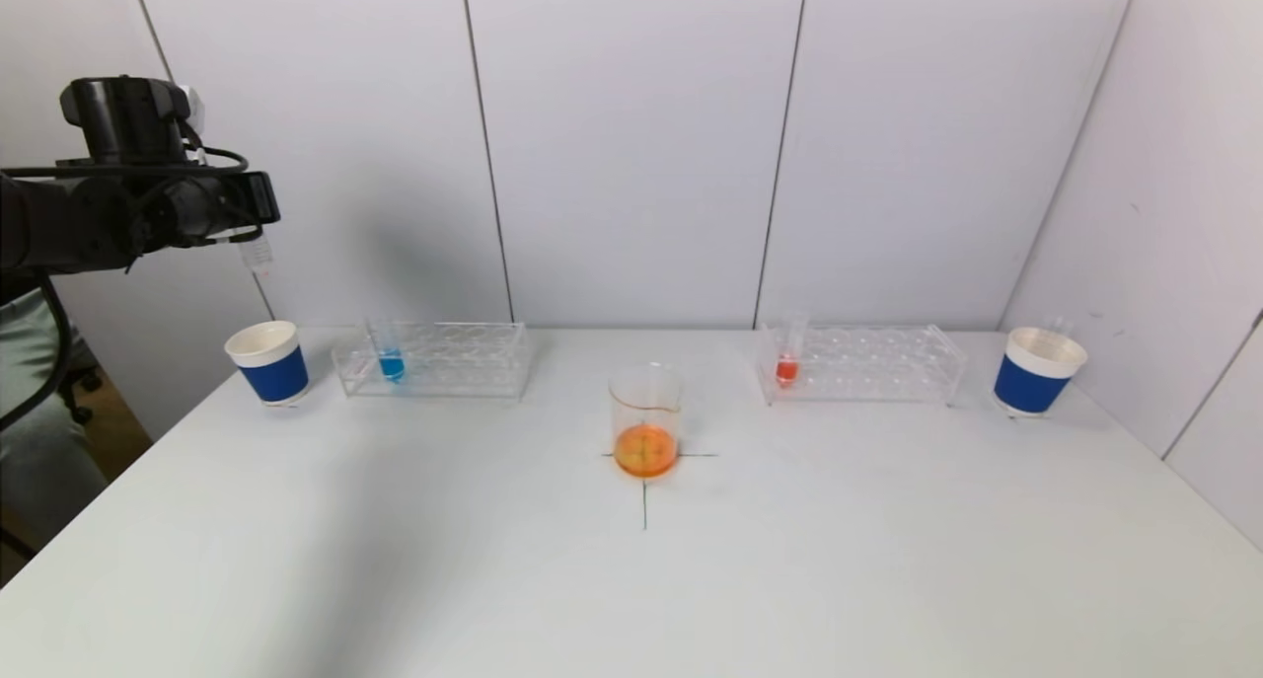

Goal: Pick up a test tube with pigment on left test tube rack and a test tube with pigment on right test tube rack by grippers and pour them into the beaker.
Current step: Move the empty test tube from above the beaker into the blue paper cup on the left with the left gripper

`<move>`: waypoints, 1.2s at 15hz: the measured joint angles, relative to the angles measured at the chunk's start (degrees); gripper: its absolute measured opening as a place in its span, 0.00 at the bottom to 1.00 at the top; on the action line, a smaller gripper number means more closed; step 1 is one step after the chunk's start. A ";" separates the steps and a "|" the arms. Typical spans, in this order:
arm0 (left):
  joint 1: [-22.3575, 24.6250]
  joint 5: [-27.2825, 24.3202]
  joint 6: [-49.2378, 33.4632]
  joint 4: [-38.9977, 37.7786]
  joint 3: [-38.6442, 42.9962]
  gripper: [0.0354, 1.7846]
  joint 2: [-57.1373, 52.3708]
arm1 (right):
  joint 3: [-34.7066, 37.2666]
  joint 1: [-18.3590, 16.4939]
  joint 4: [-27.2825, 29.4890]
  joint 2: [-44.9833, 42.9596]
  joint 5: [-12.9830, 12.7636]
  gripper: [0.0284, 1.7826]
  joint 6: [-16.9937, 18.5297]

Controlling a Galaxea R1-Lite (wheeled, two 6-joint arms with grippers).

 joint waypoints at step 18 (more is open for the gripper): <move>5.56 -2.96 0.45 -9.20 2.97 0.23 9.23 | 0.00 0.00 0.00 0.00 -0.01 0.99 0.00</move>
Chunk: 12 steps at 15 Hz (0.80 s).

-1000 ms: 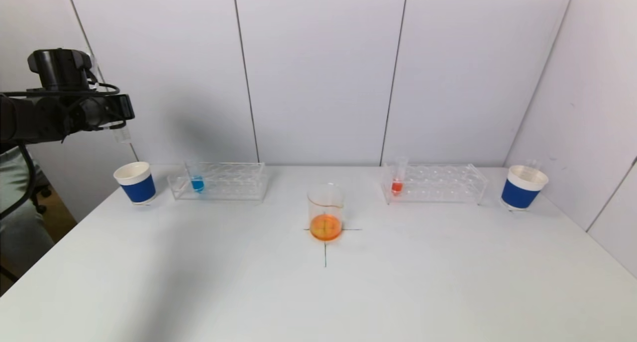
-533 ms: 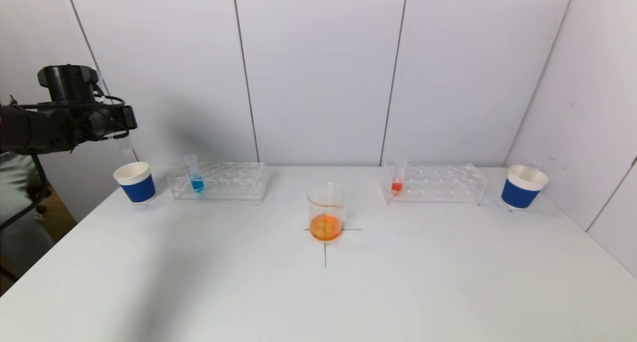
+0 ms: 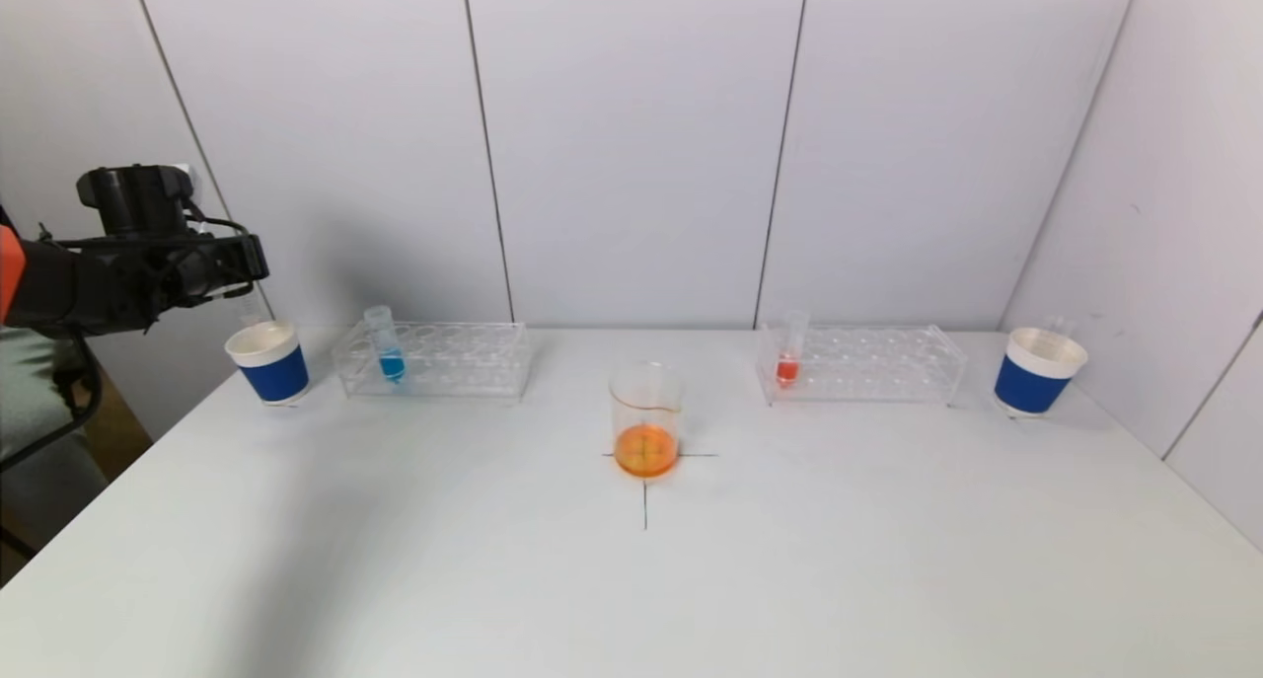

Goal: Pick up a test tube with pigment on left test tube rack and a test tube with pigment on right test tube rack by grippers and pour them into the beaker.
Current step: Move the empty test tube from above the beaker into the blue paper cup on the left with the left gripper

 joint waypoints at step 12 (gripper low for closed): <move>0.11 -3.05 1.78 -9.84 10.79 0.23 0.39 | 0.00 0.00 0.00 0.00 0.00 0.99 0.00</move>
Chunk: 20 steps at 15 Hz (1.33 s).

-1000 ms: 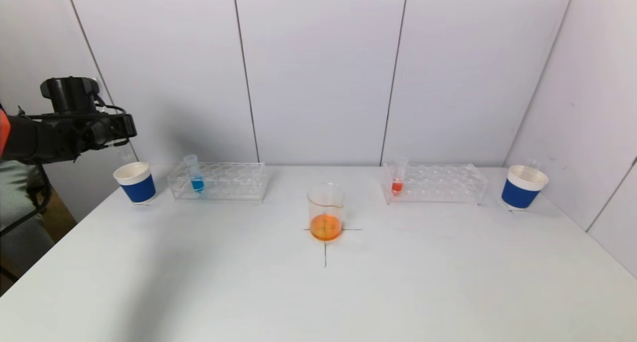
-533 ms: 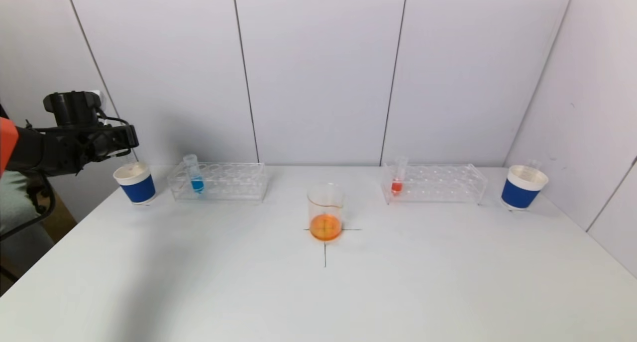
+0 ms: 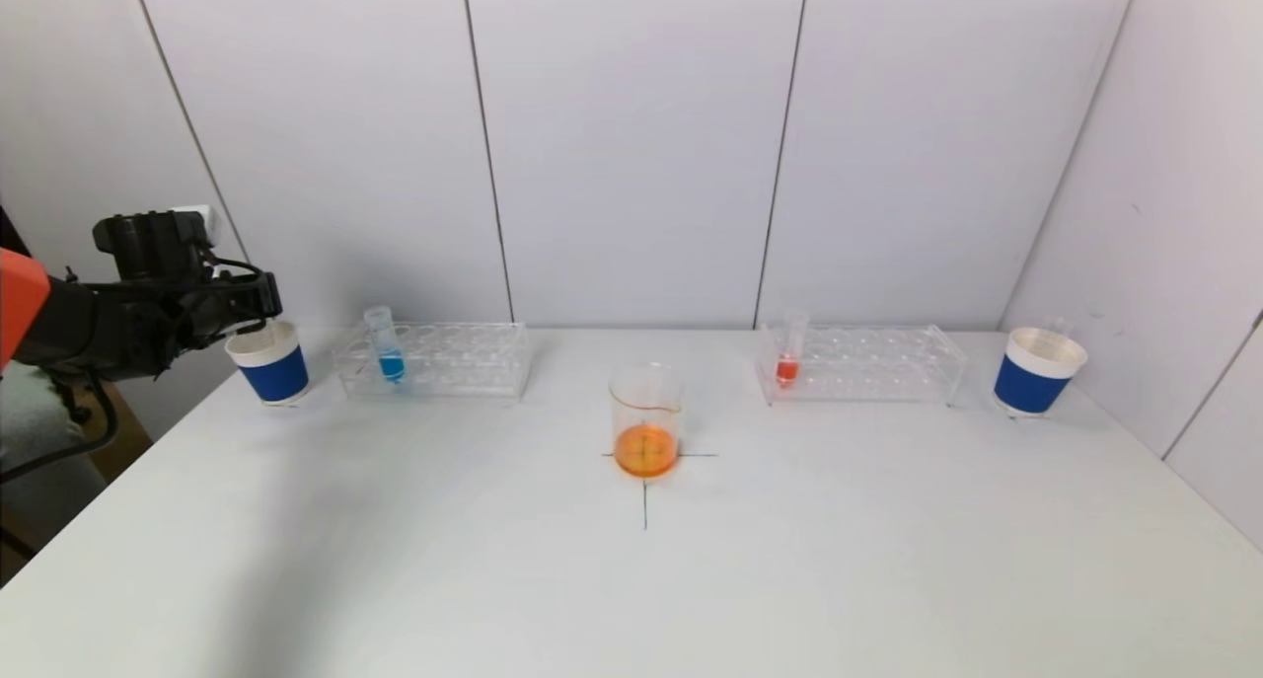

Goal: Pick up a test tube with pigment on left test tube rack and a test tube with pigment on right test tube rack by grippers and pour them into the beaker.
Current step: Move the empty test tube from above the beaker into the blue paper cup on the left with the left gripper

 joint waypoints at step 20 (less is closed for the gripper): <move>0.15 -0.83 0.69 -5.66 5.89 0.23 0.22 | 0.00 0.00 0.02 0.00 0.01 0.99 0.00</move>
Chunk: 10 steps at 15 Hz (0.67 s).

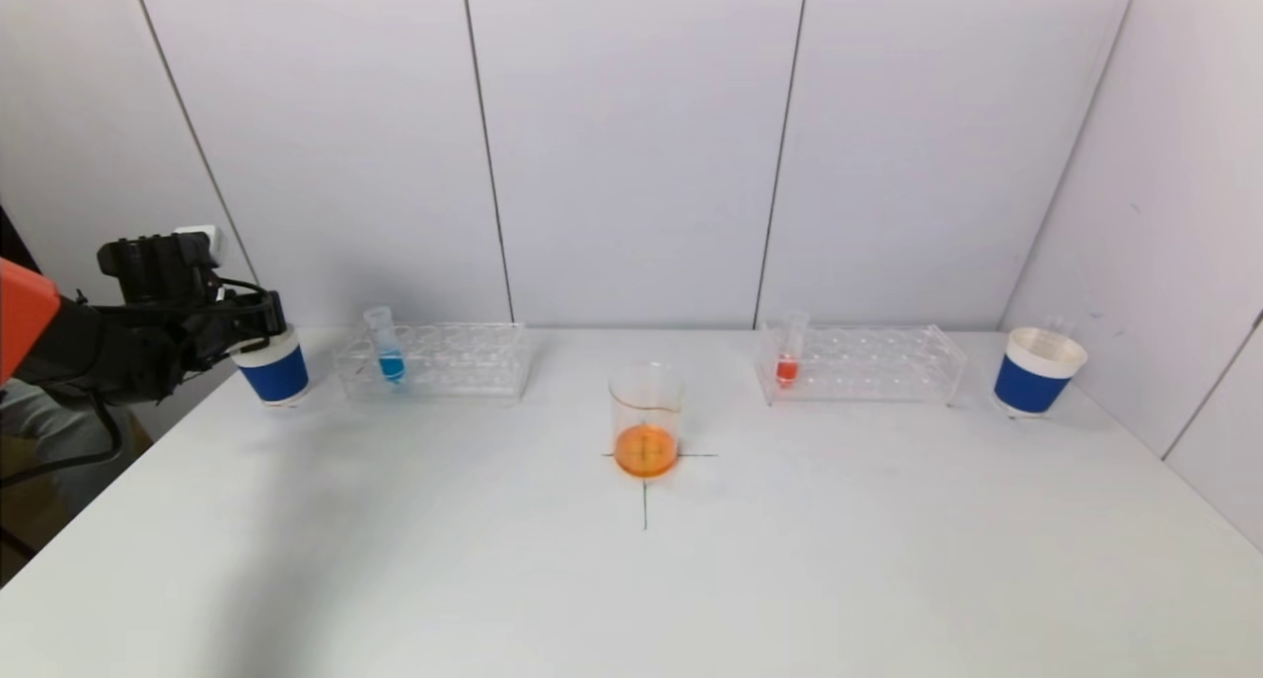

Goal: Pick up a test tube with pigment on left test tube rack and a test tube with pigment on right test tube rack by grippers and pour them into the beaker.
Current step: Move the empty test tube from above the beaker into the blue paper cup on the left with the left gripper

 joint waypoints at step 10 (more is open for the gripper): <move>0.33 -0.50 -0.06 -0.77 0.00 0.27 -0.02 | 0.00 0.00 -0.02 0.00 0.00 0.99 0.00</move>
